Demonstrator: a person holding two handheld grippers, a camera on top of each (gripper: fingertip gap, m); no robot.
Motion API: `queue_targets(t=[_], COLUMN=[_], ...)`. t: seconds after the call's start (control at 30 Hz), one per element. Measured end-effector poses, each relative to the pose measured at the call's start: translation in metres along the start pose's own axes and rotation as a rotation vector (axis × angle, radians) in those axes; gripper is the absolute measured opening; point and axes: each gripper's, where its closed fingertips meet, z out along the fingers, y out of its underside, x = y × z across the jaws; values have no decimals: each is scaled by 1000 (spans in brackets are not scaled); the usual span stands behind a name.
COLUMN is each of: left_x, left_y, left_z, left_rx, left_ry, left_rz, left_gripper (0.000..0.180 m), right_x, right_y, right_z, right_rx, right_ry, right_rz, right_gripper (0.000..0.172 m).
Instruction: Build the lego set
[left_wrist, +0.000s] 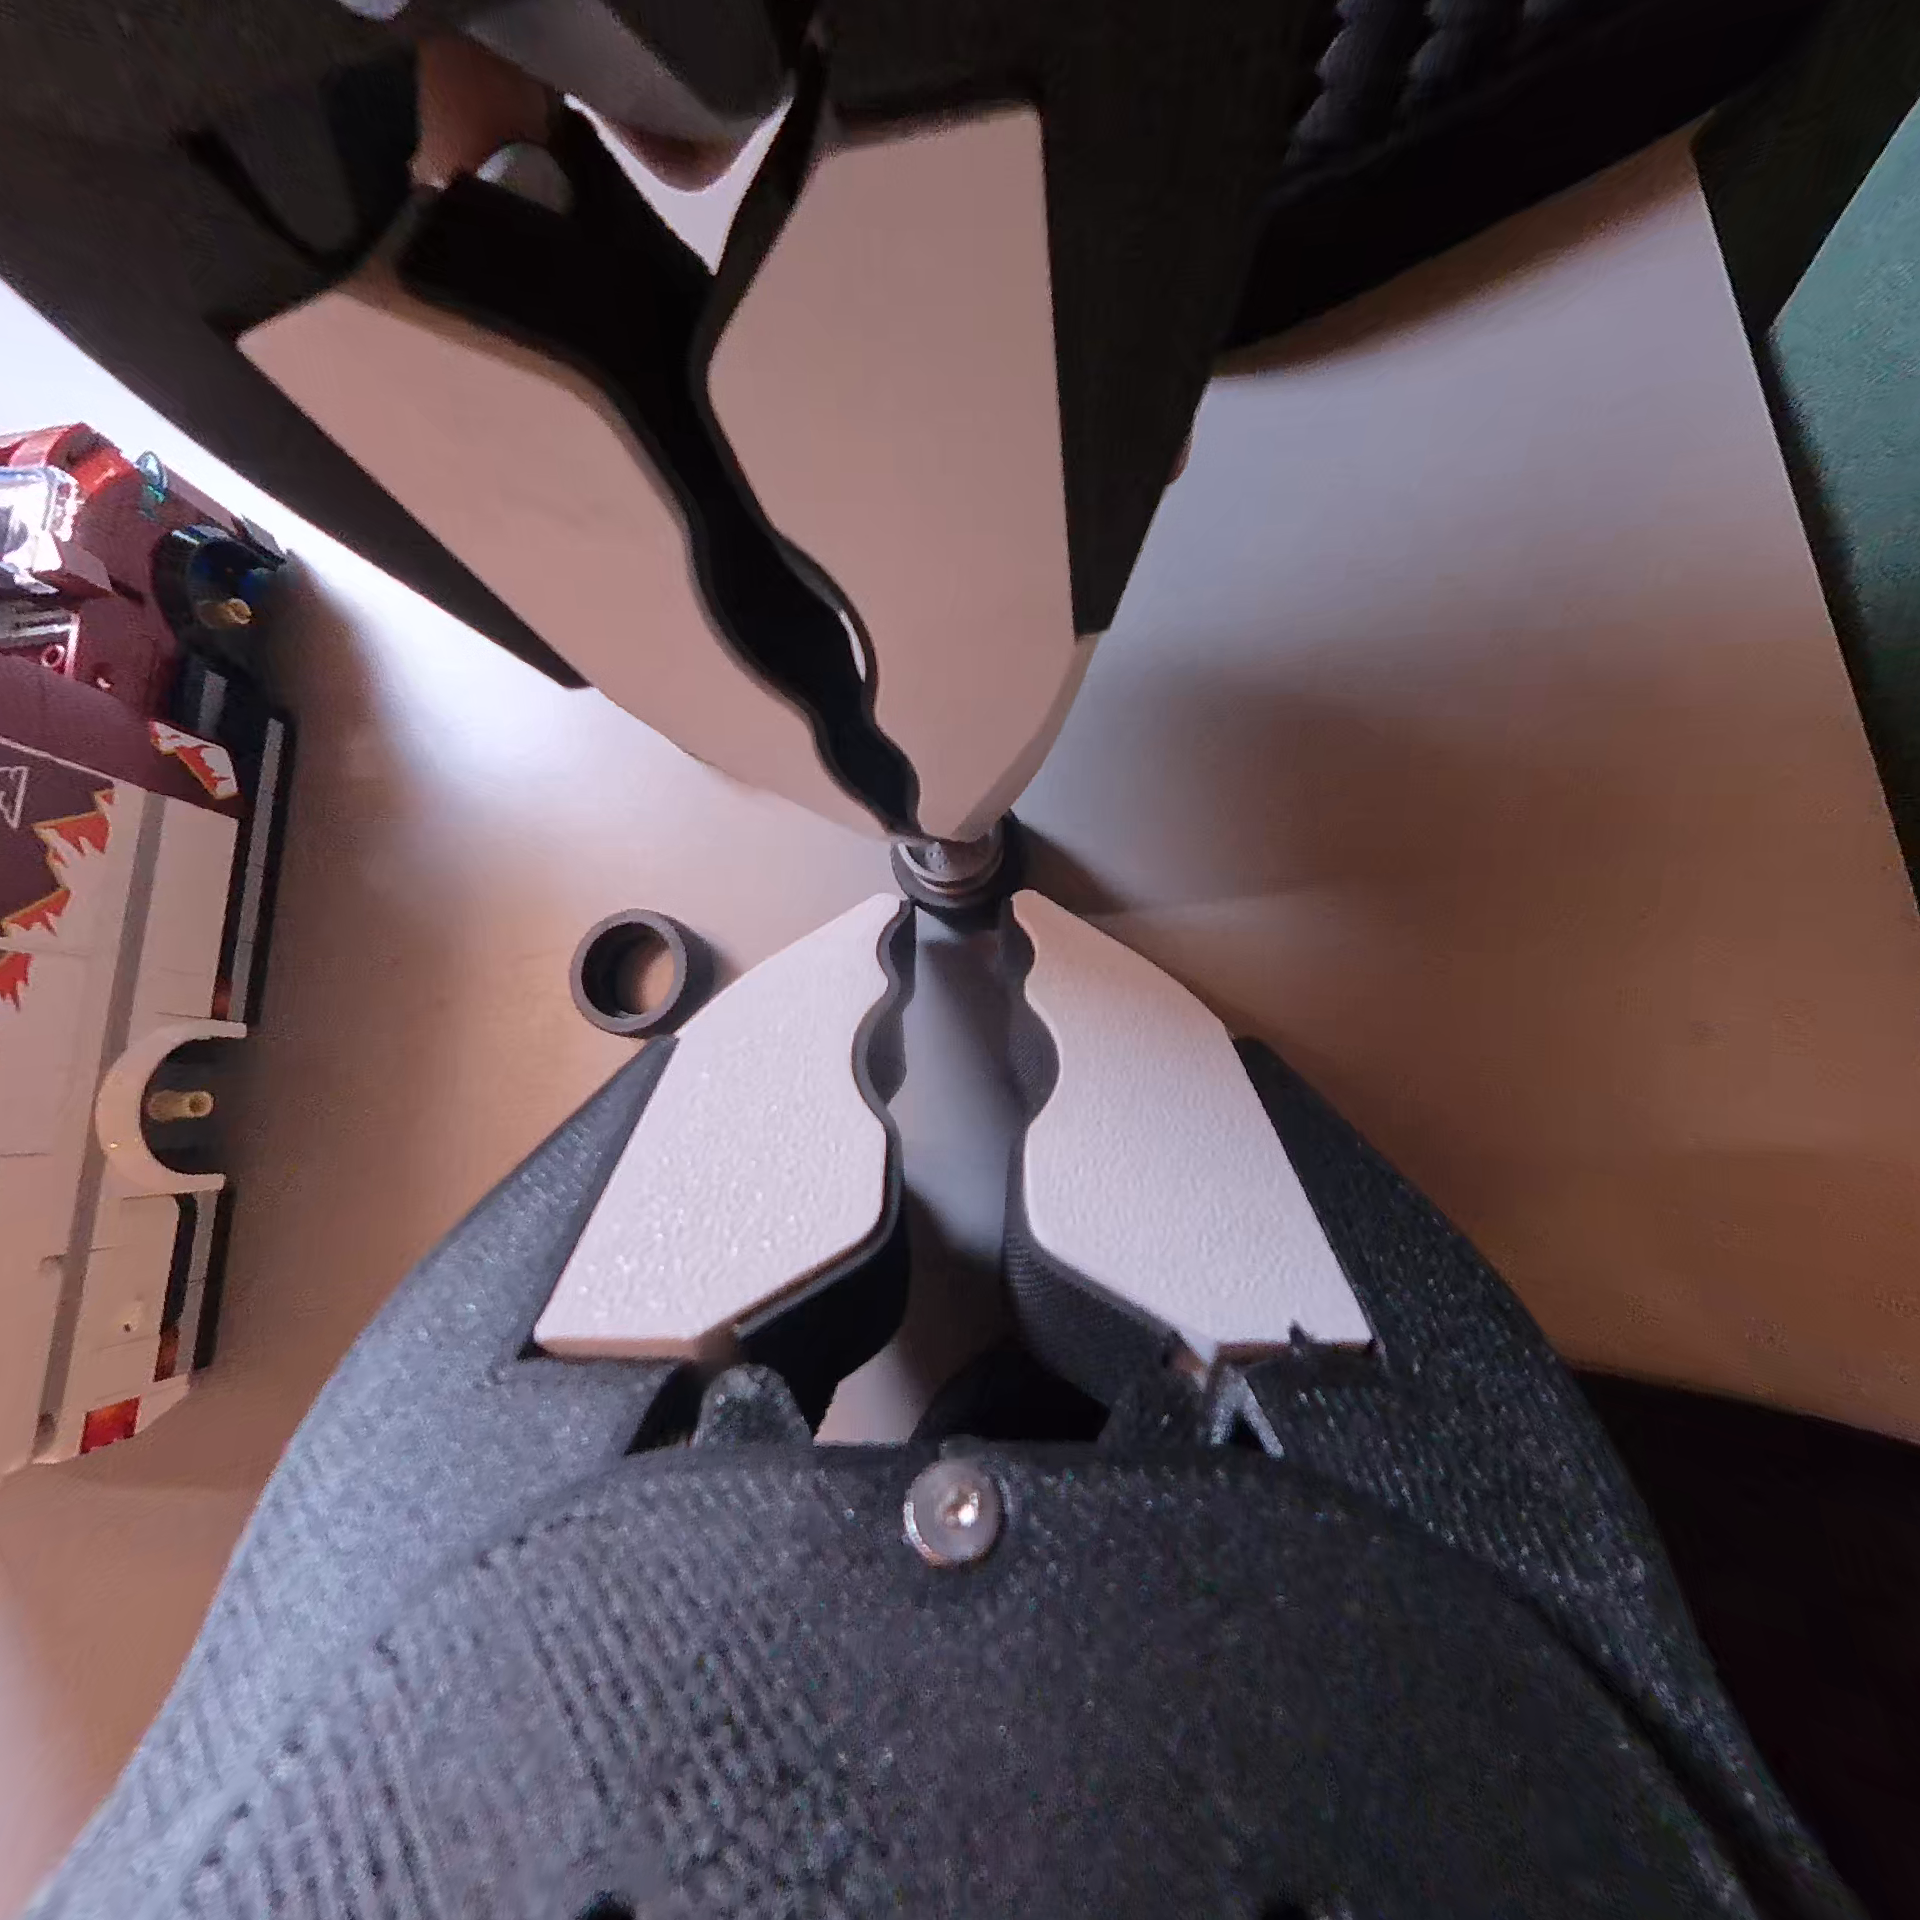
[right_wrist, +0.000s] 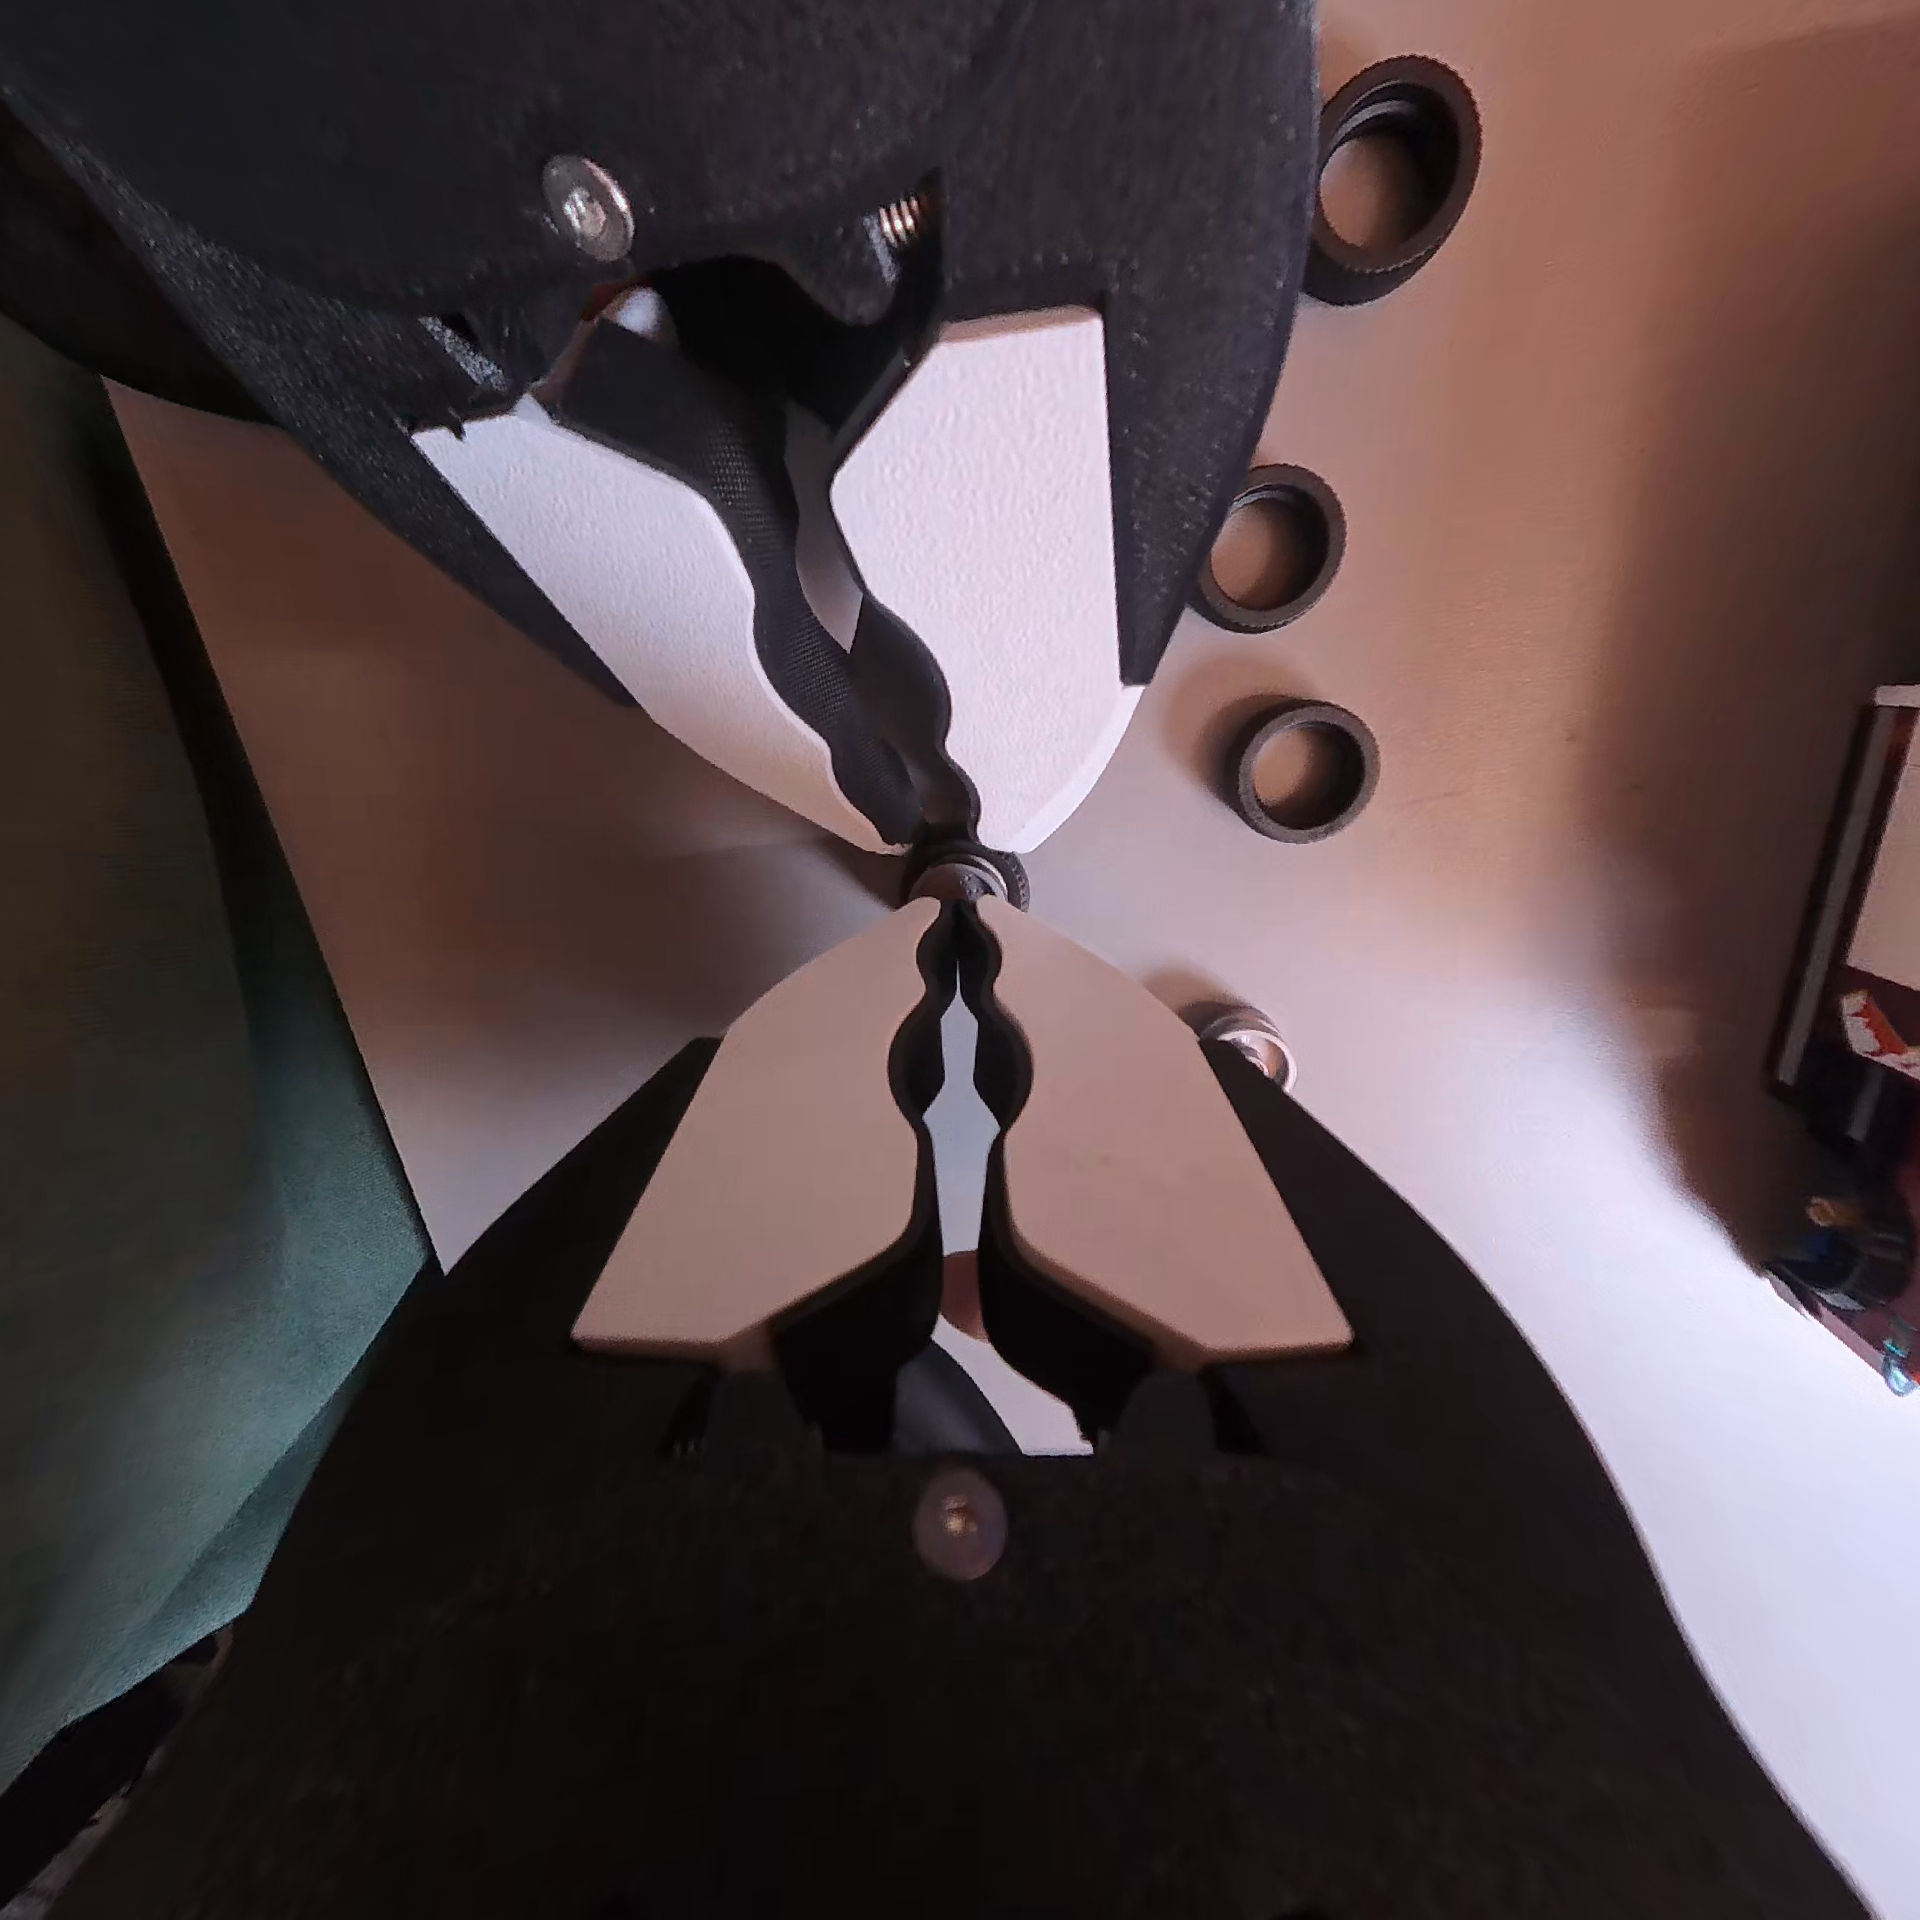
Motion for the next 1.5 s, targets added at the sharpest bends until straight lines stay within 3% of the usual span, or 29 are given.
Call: queue_targets(t=[0.6, 1.0, 1.5], left_x=[0, 0, 1], left_y=[0, 0, 0], left_z=[0, 0, 0], left_rx=[12, 13, 14], left_ry=[-2, -13, -8], left_rz=[1, 11, 9], left_gripper=[15, 15, 15], right_x=[0, 0, -1], right_y=[-1, -7, -6], right_z=[1, -1, 1], right_rx=[-68, 170, 43], right_ry=[-10, 15, 26], right_rz=[-17, 41, 15], right_gripper=[0, 0, 0])
